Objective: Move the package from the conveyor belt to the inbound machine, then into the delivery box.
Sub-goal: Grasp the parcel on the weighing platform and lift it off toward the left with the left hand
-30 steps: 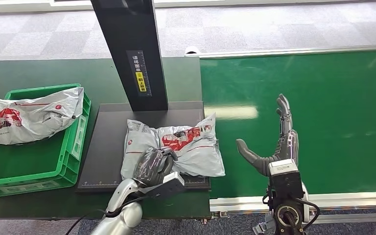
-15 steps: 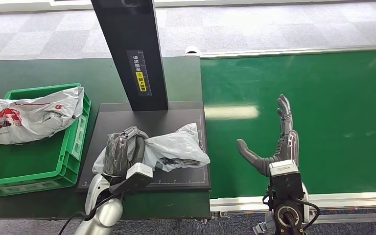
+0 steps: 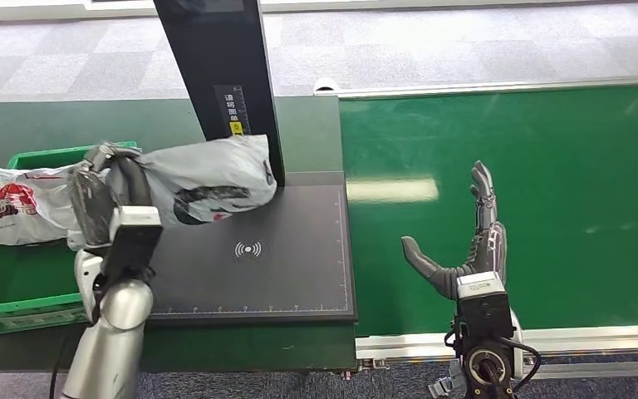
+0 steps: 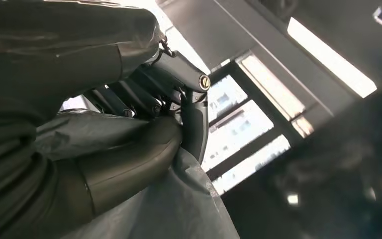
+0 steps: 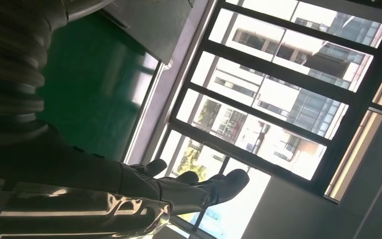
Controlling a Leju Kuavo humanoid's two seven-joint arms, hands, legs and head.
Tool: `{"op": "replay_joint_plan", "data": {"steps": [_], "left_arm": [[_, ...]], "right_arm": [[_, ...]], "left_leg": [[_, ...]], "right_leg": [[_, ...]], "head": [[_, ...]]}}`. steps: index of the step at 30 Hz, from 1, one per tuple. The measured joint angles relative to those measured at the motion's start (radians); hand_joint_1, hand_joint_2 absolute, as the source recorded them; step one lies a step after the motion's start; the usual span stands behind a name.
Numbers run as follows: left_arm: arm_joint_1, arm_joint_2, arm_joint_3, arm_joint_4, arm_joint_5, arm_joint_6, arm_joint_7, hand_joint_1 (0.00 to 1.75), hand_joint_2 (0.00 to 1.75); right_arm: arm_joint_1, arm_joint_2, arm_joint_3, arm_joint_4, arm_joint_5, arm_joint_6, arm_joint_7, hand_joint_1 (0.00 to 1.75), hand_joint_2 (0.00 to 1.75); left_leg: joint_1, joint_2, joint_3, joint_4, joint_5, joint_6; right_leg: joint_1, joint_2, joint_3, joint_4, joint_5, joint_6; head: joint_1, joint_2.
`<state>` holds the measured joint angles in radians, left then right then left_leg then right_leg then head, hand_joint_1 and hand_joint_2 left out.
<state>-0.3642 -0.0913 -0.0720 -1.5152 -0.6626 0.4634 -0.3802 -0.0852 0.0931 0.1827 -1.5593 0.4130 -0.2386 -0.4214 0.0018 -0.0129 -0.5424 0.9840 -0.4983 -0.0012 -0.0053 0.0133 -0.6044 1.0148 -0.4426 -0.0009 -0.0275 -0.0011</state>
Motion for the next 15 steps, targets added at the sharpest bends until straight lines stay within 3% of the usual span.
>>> {"op": "replay_joint_plan", "data": {"steps": [7, 15], "left_arm": [[-0.241, 0.12, 0.195, 0.207, 0.06, -0.08, 0.051, 1.75, 1.75], [-0.315, 0.171, 0.269, 0.365, 0.079, -0.091, 0.029, 1.75, 1.75]], "right_arm": [[-0.005, -0.005, 0.001, 0.008, -0.026, -0.001, -0.002, 0.0, 1.75], [-0.014, -0.015, 0.005, 0.018, -0.034, -0.001, -0.002, 0.0, 1.75]], "left_leg": [[0.001, 0.001, 0.0, 0.0, 0.001, -0.001], [0.001, 0.001, -0.002, 0.0, 0.001, -0.001]], "right_leg": [[0.001, 0.001, 0.0, 0.001, 0.0, 0.0], [0.001, 0.002, -0.002, 0.001, 0.0, 0.0]], "head": [[0.0, 0.0], [0.0, 0.0]]}}
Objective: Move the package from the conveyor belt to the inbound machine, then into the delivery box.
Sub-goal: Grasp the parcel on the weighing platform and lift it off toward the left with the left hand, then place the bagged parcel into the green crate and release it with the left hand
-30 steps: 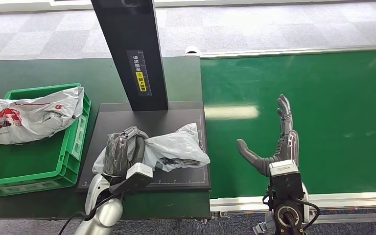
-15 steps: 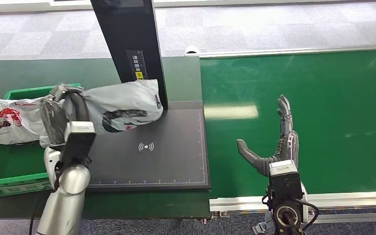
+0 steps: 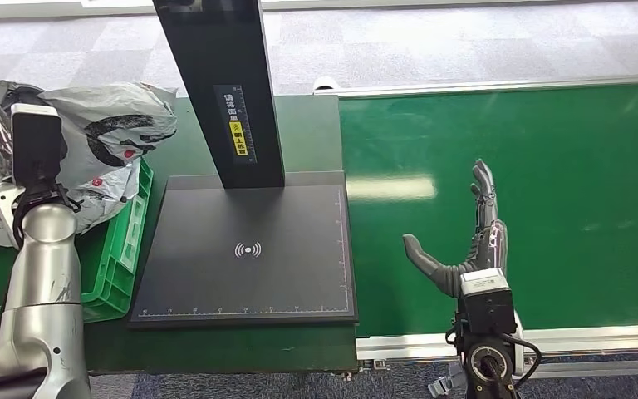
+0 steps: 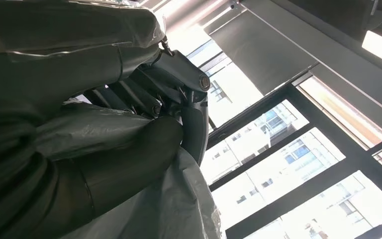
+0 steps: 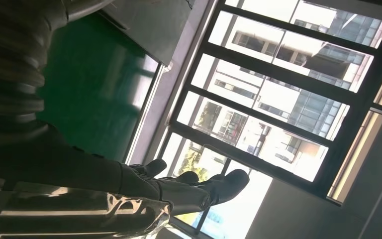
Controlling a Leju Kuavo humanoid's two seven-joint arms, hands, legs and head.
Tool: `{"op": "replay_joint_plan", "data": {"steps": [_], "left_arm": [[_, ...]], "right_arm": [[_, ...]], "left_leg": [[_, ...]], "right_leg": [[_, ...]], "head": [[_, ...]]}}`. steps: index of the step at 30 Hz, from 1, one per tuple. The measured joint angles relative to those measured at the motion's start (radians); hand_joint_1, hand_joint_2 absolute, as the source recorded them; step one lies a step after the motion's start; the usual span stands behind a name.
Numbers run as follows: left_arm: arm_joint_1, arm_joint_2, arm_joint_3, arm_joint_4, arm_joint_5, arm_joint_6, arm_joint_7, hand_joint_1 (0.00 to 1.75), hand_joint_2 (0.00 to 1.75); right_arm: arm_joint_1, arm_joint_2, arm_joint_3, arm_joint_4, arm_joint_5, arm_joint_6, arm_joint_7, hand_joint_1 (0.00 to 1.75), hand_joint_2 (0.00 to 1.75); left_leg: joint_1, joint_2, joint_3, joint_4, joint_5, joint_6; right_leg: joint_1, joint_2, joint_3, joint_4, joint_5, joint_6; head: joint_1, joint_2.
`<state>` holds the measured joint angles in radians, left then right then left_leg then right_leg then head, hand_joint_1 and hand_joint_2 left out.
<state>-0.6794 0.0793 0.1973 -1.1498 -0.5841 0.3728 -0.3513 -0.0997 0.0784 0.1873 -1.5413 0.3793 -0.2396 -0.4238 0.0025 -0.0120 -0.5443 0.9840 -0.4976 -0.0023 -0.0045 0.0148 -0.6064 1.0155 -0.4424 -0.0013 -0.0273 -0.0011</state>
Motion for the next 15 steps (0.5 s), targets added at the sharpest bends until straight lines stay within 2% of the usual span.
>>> {"op": "replay_joint_plan", "data": {"steps": [10, 12, 15], "left_arm": [[-0.01, 0.009, 0.012, 0.039, -0.003, -0.008, 0.014, 1.75, 1.75], [-0.02, 0.023, 0.014, 0.067, -0.016, -0.021, 0.052, 1.75, 1.75], [-0.043, 0.07, 0.032, 0.169, -0.038, -0.027, 0.085, 1.75, 1.75]], "right_arm": [[-0.001, -0.002, 0.0, 0.001, -0.002, 0.0, 0.0, 0.0, 1.75], [-0.002, -0.003, 0.001, 0.002, -0.007, 0.0, 0.0, 0.0, 1.75], [-0.002, -0.007, 0.003, 0.003, -0.017, 0.0, 0.0, 0.0, 1.75]], "left_leg": [[0.0, 0.0, -0.001, 0.0, 0.0, 0.0], [0.0, 0.0, -0.001, 0.0, 0.0, 0.0], [0.0, 0.002, -0.001, 0.0, 0.0, 0.0]], "right_leg": [[0.0, 0.0, -0.001, 0.0, 0.0, 0.0], [0.0, 0.0, -0.001, 0.0, 0.0, 0.0], [0.0, 0.003, -0.002, 0.0, 0.0, -0.001]], "head": [[0.0, 0.0], [0.0, 0.0], [0.0, 0.0]]}}
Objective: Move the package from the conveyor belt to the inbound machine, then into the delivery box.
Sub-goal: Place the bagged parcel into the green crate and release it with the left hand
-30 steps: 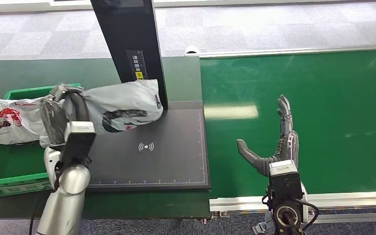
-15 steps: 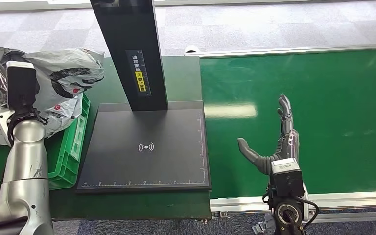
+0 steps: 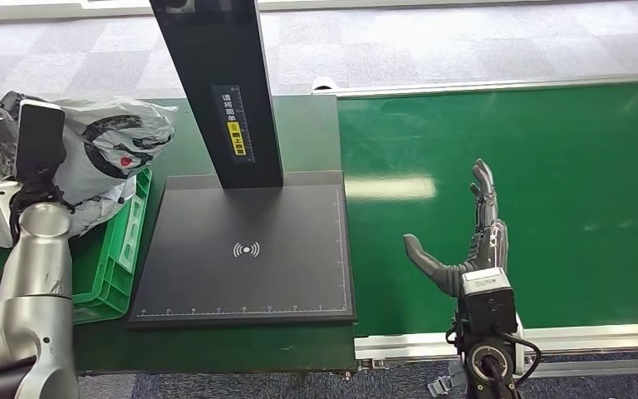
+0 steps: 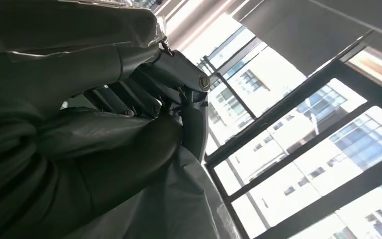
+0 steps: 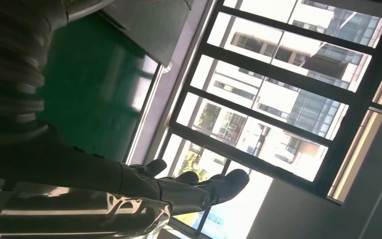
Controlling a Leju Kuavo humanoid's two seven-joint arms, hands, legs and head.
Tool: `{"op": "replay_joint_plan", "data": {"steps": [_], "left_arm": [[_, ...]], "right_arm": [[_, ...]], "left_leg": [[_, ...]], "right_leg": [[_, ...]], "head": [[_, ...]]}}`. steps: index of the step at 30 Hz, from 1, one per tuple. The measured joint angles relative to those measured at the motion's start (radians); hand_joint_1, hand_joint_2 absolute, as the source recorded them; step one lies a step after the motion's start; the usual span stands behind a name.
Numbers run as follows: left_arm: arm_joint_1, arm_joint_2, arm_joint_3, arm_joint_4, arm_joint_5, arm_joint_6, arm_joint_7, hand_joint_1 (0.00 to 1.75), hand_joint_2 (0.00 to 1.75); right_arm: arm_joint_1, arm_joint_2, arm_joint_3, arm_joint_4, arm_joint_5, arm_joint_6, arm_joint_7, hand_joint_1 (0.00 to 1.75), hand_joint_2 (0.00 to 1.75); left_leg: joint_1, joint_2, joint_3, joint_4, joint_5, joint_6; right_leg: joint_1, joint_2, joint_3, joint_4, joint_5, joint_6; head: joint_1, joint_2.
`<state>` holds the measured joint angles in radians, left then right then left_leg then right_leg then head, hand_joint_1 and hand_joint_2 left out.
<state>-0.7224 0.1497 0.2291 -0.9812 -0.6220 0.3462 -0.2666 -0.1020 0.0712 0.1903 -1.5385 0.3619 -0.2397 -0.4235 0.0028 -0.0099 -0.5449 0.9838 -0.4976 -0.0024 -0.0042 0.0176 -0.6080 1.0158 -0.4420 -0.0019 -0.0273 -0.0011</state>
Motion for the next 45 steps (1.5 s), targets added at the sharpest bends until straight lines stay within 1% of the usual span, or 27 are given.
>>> {"op": "replay_joint_plan", "data": {"steps": [3, 6, 8, 11, 13, 15, 19, 24, 25, 28, 29, 31, 35, 37, 41, 43, 45], "left_arm": [[-0.001, 0.051, 0.035, 0.105, 0.003, 0.0, -0.025, 1.75, 1.75], [0.043, 0.085, 0.077, 0.143, -0.001, 0.004, -0.032, 1.75, 1.75], [0.084, 0.099, 0.099, 0.145, -0.039, 0.006, 0.011, 1.75, 1.75], [0.143, 0.123, 0.115, 0.146, -0.128, -0.004, 0.107, 1.75, 1.75], [0.169, 0.138, 0.123, 0.155, -0.169, -0.013, 0.143, 1.75, 1.75], [0.18, 0.153, 0.132, 0.178, -0.195, -0.026, 0.16, 1.75, 1.75], [0.183, 0.175, 0.147, 0.254, -0.206, -0.111, 0.148, 1.75, 1.75], [0.183, 0.178, 0.164, 0.333, -0.175, -0.196, 0.098, 1.75, 1.75], [0.181, 0.178, 0.165, 0.344, -0.172, -0.217, 0.093, 1.66, 1.75], [0.169, 0.177, 0.164, 0.376, -0.173, -0.283, 0.088, 0.35, 1.75], [0.164, 0.176, 0.164, 0.385, -0.173, -0.293, 0.085, 0.0, 1.75], [0.157, 0.17, 0.163, 0.395, -0.157, -0.276, 0.066, 0.0, 1.75], [0.164, 0.142, 0.17, 0.367, -0.045, -0.185, -0.009, 0.0, 1.75], [0.183, 0.118, 0.176, 0.316, 0.046, -0.163, -0.047, 0.0, 1.75], [0.246, 0.071, 0.183, 0.172, 0.255, -0.171, -0.141, 0.0, 1.75], [0.279, 0.051, 0.183, 0.09, 0.336, -0.171, -0.17, 0.0, 1.75], [0.306, 0.035, 0.182, 0.01, 0.398, -0.169, -0.186, 0.0, 0.87]], "right_arm": [[0.008, -0.005, 0.0, 0.0, -0.006, -0.003, 0.003, 0.0, 1.75], [0.021, -0.008, -0.003, -0.001, -0.003, -0.005, 0.011, 0.0, 1.75], [0.029, -0.01, -0.005, -0.003, 0.001, -0.006, 0.016, 0.0, 1.75], [0.04, -0.012, -0.008, -0.008, 0.006, -0.014, 0.02, 0.0, 1.75], [0.047, -0.012, -0.01, -0.013, 0.01, -0.02, 0.025, 0.0, 1.75], [0.053, -0.012, -0.016, -0.02, 0.013, -0.025, 0.031, 0.0, 1.75], [0.057, -0.012, -0.028, -0.029, 0.017, -0.028, 0.048, 0.0, 1.75], [0.061, -0.012, -0.038, -0.031, 0.021, -0.031, 0.053, 0.0, 1.75], [0.062, -0.012, -0.04, -0.031, 0.022, -0.031, 0.053, 0.0, 1.75], [0.061, -0.012, -0.045, -0.031, 0.026, -0.032, 0.053, 0.0, 1.75], [0.061, -0.012, -0.046, -0.031, 0.027, -0.032, 0.053, 0.0, 1.75], [0.061, -0.012, -0.047, -0.031, 0.028, -0.033, 0.053, 0.0, 1.75], [0.062, -0.011, -0.049, -0.032, 0.03, -0.04, 0.052, 0.0, 1.75], [0.064, -0.011, -0.049, -0.032, 0.03, -0.045, 0.052, 0.0, 1.75], [0.067, -0.011, -0.049, -0.033, 0.027, -0.053, 0.044, 0.0, 1.75], [0.067, -0.011, -0.049, -0.033, 0.021, -0.057, 0.039, 0.0, 1.75], [0.067, -0.011, -0.049, -0.033, 0.015, -0.059, 0.034, 0.0, 1.75]], "left_leg": [[0.0, 0.002, 0.001, 0.0, 0.0, 0.0], [0.0, 0.003, 0.0, 0.0, -0.001, -0.001], [0.0, 0.003, 0.0, 0.0, -0.001, -0.001], [0.0, 0.004, -0.001, 0.0, -0.001, -0.001], [0.0, 0.004, -0.001, 0.0, -0.001, -0.001], [0.0, 0.004, -0.001, 0.0, -0.001, -0.001], [0.0, 0.004, 0.001, 0.0, -0.001, -0.001], [0.0, 0.003, 0.002, 0.0, -0.001, -0.001], [0.0, 0.003, 0.003, 0.0, -0.001, -0.001], [0.0, 0.001, 0.004, -0.001, -0.001, -0.001], [0.0, 0.0, 0.005, -0.001, -0.001, -0.001], [0.0, -0.001, 0.007, -0.001, -0.001, -0.001], [0.0, -0.003, 0.008, -0.001, 0.0, -0.001], [0.0, -0.004, 0.008, -0.001, 0.001, -0.001], [0.0, -0.002, 0.007, -0.001, 0.001, -0.001], [0.0, -0.001, 0.007, 0.0, 0.001, -0.001], [0.0, -0.001, 0.005, 0.0, 0.0, -0.001]], "right_leg": [[0.0, 0.002, 0.0, 0.0, 0.0, 0.0], [0.001, 0.003, -0.001, 0.0, 0.0, 0.0], [0.001, 0.003, -0.001, 0.0, 0.0, 0.0], [0.001, 0.003, -0.002, 0.0, 0.0, 0.0], [0.0, 0.003, -0.002, 0.0, -0.001, 0.0], [0.0, 0.003, -0.002, 0.0, 0.0, 0.0], [0.0, 0.003, -0.001, 0.0, 0.0, 0.0], [0.0, 0.003, 0.0, 0.0, 0.0, -0.001], [0.0, 0.003, 0.001, 0.0, 0.0, -0.001], [0.0, 0.002, 0.003, 0.0, 0.0, -0.001], [0.0, 0.001, 0.004, 0.0, -0.001, -0.001], [0.0, 0.0, 0.006, 0.0, -0.001, -0.001], [0.0, -0.003, 0.007, 0.0, -0.001, -0.001], [0.0, -0.004, 0.008, 0.0, -0.001, -0.001], [0.0, -0.002, 0.007, 0.0, 0.0, -0.001], [0.0, -0.002, 0.006, 0.0, 0.0, -0.001], [0.0, -0.002, 0.005, 0.0, 0.0, -0.001]], "head": [[0.0, 0.0], [0.0, 0.0], [0.0, 0.0], [0.0, 0.0], [0.0, 0.0], [0.0, 0.0], [0.0, 0.0], [0.0, 0.0], [0.0, 0.0], [0.0, 0.0], [0.0, 0.0], [0.0, 0.0], [0.0, 0.0], [0.0, 0.0], [0.0, 0.0], [0.0, 0.0], [0.0, 0.0]]}}
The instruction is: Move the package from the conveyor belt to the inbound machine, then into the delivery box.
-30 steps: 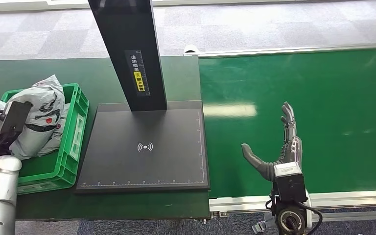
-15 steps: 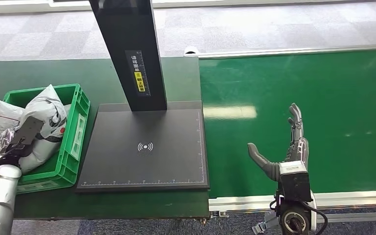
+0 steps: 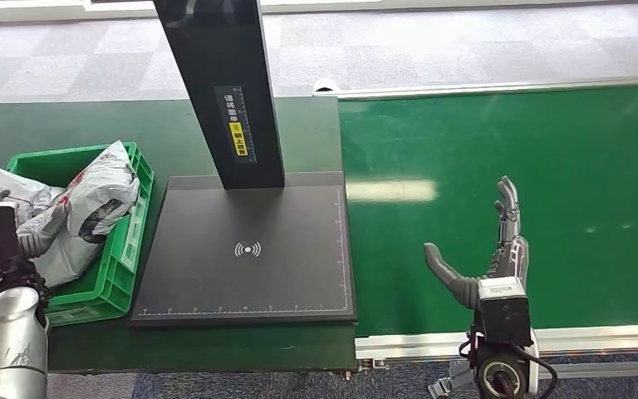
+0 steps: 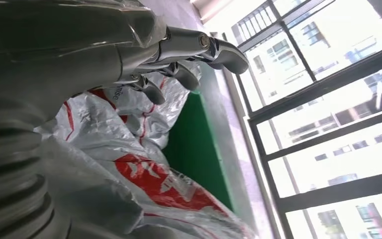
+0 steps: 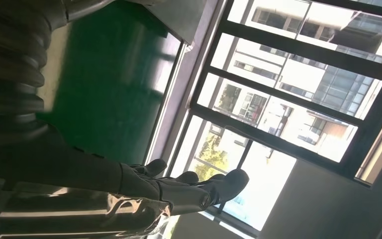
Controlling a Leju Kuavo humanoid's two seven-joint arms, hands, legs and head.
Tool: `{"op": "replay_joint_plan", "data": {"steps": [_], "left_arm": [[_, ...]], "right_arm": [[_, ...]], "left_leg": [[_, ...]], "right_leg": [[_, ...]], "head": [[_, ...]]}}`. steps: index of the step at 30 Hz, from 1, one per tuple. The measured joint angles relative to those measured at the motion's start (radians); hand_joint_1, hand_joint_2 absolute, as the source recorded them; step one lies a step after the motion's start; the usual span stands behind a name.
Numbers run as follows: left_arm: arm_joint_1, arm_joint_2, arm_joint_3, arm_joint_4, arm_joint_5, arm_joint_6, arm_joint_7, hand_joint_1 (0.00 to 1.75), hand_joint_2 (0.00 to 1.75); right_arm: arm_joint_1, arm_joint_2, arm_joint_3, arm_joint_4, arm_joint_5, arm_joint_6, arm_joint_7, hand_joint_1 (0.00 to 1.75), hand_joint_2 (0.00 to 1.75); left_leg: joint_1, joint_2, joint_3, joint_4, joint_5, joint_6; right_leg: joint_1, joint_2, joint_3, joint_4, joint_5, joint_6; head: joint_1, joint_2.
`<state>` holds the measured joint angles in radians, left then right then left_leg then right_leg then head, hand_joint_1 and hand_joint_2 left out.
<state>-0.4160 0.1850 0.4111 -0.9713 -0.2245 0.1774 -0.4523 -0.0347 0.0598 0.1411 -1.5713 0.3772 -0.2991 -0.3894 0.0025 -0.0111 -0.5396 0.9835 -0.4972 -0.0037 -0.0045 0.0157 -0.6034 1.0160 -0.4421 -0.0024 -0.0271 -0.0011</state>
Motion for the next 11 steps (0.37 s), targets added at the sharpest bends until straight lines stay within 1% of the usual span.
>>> {"op": "replay_joint_plan", "data": {"steps": [1, 2, 5, 11], "left_arm": [[0.012, -0.007, 0.0, -0.037, 0.026, 0.001, -0.007, 0.0, 0.44], [0.024, -0.013, -0.001, -0.071, 0.048, 0.001, -0.013, 0.0, 0.44], [0.053, -0.03, -0.002, -0.163, 0.109, -0.004, -0.032, 0.0, 1.75], [0.119, -0.067, -0.033, -0.333, 0.206, -0.067, -0.068, 0.0, 1.75]], "right_arm": [[0.0, 0.0, 0.0, 0.0, -0.002, -0.001, -0.002, 0.0, 1.75], [0.0, 0.0, 0.0, 0.0, -0.004, -0.003, -0.004, 0.0, 1.75], [0.0, 0.0, 0.0, 0.0, -0.006, -0.006, -0.007, 0.0, 1.75], [-0.003, -0.002, 0.0, 0.004, -0.017, -0.008, -0.016, 0.0, 1.75]], "left_leg": [[0.0, 0.0, -0.001, 0.0, 0.0, 0.0], [0.0, 0.0, -0.002, 0.0, 0.0, 0.0], [0.0, 0.0, -0.003, 0.0, 0.0, 0.0], [0.0, 0.0, -0.004, 0.0, 0.0, 0.0]], "right_leg": [[0.0, 0.0, -0.001, 0.0, 0.0, 0.0], [0.0, 0.0, -0.002, 0.0, 0.0, 0.0], [0.0, 0.0, -0.003, 0.0, 0.0, 0.0], [0.0, 0.0, -0.003, 0.0, 0.0, 0.0]], "head": [[0.0, 0.0], [0.0, 0.0], [0.0, 0.0], [0.0, 0.0]]}}
